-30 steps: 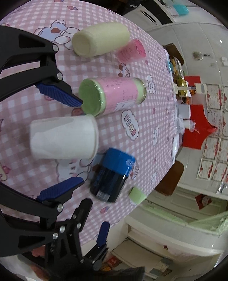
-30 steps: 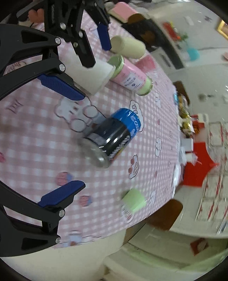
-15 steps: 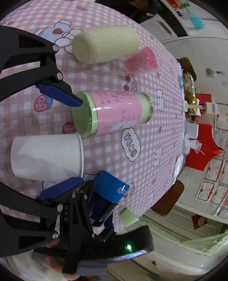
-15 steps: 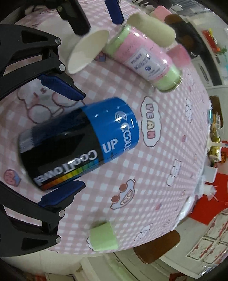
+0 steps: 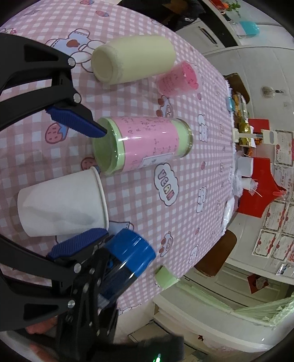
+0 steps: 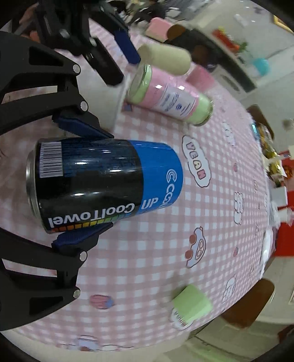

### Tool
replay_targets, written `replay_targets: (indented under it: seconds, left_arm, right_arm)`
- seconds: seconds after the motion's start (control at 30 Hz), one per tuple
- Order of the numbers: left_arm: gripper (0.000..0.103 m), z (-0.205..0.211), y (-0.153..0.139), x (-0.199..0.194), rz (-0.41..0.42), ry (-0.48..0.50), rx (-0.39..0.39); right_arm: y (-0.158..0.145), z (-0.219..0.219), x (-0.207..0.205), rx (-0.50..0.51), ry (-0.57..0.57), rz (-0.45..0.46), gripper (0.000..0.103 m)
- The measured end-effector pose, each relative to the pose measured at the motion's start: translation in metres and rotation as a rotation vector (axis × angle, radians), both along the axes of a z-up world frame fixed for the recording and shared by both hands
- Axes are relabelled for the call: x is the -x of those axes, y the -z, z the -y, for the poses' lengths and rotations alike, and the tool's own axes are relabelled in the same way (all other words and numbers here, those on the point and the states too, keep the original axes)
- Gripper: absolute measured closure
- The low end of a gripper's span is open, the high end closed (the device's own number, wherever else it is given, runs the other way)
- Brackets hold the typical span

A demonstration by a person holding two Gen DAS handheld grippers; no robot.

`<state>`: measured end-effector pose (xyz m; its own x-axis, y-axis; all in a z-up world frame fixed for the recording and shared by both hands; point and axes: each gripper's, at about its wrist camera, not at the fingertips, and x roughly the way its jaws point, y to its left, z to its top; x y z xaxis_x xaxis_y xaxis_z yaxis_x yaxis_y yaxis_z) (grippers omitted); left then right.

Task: Flip cup upside down
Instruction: 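Lift the blue can with the right gripper and turn it toward the left gripper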

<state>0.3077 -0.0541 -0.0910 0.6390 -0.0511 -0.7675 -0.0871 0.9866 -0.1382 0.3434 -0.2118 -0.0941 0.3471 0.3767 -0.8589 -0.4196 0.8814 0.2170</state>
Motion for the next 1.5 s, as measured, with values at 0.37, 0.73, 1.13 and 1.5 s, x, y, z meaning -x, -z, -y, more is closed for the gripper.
replay_targets:
  seconds: [0.37,0.73,1.13,1.5]
  left_arm:
    - [0.022,-0.001,-0.033,0.041,0.093,0.042,-0.023]
    - [0.022,-0.055,-0.039,0.122,0.129,0.028,-0.048]
    - [0.022,-0.140,-0.009,0.155,0.060,-0.016,-0.046]
    - [0.022,-0.162,0.018,0.146,-0.007,0.021,-0.008]
  right_arm:
    - [-0.049,0.010,0.083,-0.124,0.122,0.099,0.038]
    - [-0.047,-0.043,0.158,-0.154,0.188,0.138,0.038]
    - [0.002,-0.115,0.171,-0.138,0.287,0.064,0.037]
    - [0.021,-0.143,0.174,-0.064,0.289,0.057,0.035]
